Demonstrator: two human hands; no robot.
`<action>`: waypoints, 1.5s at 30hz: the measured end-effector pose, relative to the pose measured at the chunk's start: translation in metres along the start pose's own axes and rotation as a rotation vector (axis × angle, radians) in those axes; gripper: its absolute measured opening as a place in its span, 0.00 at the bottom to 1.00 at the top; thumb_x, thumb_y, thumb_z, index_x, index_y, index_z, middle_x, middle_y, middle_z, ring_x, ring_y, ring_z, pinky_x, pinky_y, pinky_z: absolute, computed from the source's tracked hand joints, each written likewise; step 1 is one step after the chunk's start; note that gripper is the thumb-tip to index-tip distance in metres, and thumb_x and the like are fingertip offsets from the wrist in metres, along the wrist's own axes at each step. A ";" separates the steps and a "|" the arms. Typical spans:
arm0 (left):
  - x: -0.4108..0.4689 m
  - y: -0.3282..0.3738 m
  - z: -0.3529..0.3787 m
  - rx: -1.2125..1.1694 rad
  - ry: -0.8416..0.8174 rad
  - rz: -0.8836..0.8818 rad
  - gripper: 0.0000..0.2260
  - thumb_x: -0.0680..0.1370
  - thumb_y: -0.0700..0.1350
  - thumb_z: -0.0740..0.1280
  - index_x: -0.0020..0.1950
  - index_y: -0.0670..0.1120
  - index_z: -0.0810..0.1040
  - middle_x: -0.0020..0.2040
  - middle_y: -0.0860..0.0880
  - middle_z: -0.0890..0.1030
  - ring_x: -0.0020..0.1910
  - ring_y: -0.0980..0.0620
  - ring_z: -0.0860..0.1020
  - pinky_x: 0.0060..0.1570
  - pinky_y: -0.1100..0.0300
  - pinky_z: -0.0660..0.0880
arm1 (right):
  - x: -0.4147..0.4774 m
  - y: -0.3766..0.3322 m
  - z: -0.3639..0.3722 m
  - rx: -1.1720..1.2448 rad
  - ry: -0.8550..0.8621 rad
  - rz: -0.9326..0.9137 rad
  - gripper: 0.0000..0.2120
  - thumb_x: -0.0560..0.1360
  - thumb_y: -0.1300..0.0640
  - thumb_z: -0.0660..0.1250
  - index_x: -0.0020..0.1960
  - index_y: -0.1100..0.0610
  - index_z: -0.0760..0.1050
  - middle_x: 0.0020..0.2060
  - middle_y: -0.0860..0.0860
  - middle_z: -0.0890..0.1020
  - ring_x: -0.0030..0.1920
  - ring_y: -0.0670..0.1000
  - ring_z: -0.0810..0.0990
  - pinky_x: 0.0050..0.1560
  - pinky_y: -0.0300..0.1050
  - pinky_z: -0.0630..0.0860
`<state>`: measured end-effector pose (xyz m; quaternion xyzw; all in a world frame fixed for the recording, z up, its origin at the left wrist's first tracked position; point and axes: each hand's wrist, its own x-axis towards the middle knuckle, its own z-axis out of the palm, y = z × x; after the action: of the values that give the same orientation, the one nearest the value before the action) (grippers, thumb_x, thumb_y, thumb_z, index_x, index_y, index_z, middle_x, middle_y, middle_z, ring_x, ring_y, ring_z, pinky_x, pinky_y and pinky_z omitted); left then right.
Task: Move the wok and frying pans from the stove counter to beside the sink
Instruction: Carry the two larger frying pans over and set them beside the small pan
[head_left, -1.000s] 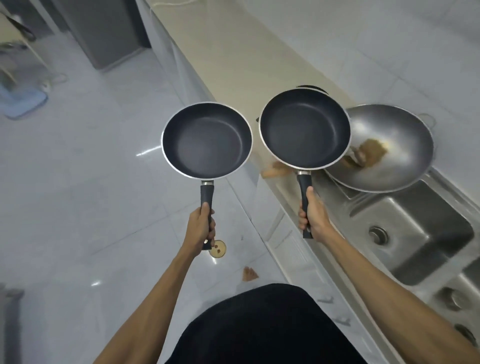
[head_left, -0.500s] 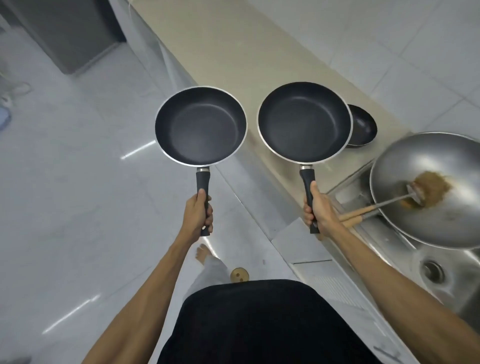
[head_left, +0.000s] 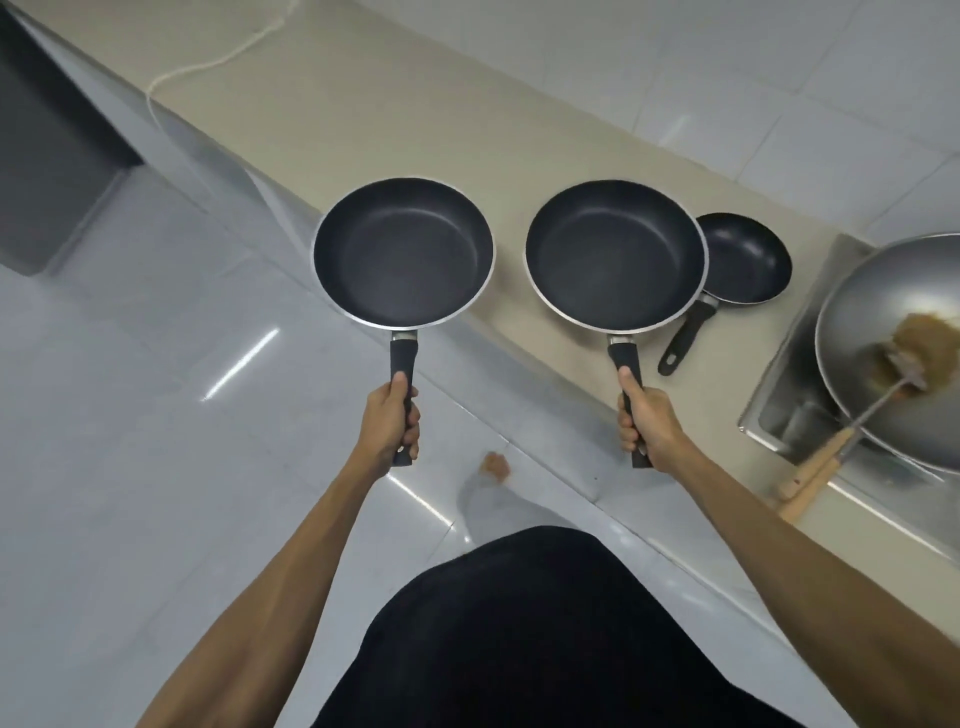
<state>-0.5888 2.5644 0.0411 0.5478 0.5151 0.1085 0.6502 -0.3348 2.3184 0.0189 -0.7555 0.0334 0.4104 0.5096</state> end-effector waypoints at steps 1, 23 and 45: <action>0.013 0.004 -0.002 0.008 -0.018 -0.007 0.18 0.85 0.57 0.54 0.47 0.43 0.72 0.28 0.48 0.68 0.21 0.51 0.64 0.20 0.60 0.70 | 0.006 0.001 0.006 0.009 0.013 0.008 0.25 0.78 0.35 0.64 0.35 0.54 0.68 0.24 0.51 0.68 0.21 0.49 0.64 0.23 0.40 0.63; 0.278 0.170 -0.021 0.259 -0.362 0.001 0.19 0.84 0.59 0.55 0.47 0.44 0.72 0.26 0.49 0.68 0.19 0.52 0.65 0.19 0.62 0.68 | 0.117 -0.108 0.115 0.290 0.273 0.098 0.28 0.80 0.32 0.56 0.36 0.55 0.68 0.24 0.51 0.68 0.22 0.50 0.64 0.24 0.41 0.65; 0.416 0.264 -0.026 0.426 -0.607 0.055 0.19 0.84 0.57 0.56 0.47 0.42 0.72 0.26 0.50 0.70 0.18 0.52 0.65 0.17 0.60 0.70 | 0.177 -0.176 0.186 0.499 0.441 0.192 0.29 0.79 0.30 0.55 0.35 0.54 0.66 0.24 0.50 0.67 0.21 0.49 0.62 0.21 0.39 0.64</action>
<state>-0.3120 2.9730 0.0331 0.6917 0.2950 -0.1510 0.6417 -0.2441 2.6159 0.0070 -0.6714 0.3129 0.2624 0.6184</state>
